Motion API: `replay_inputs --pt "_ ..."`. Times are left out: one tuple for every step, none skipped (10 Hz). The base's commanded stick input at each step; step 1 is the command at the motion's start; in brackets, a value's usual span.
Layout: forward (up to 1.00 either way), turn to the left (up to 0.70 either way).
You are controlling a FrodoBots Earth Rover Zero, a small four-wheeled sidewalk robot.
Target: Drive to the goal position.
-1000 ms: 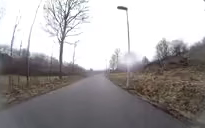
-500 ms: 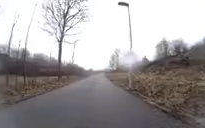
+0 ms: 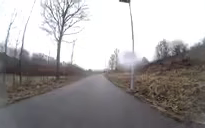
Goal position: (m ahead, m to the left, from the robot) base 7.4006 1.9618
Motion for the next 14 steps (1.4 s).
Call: replay_inputs --pt "0.70 0.00" --pt "0.70 0.00" --pt "0.70 0.00" --pt "0.70 0.00" --pt "0.70 0.00" --pt "0.70 0.00" --pt "0.70 0.00" --pt "0.70 0.00" --pt "0.70 0.00" --pt "0.70 0.00" --pt "0.70 0.00" --pt "0.70 0.00" --pt "0.70 0.00" --pt "0.70 0.00"
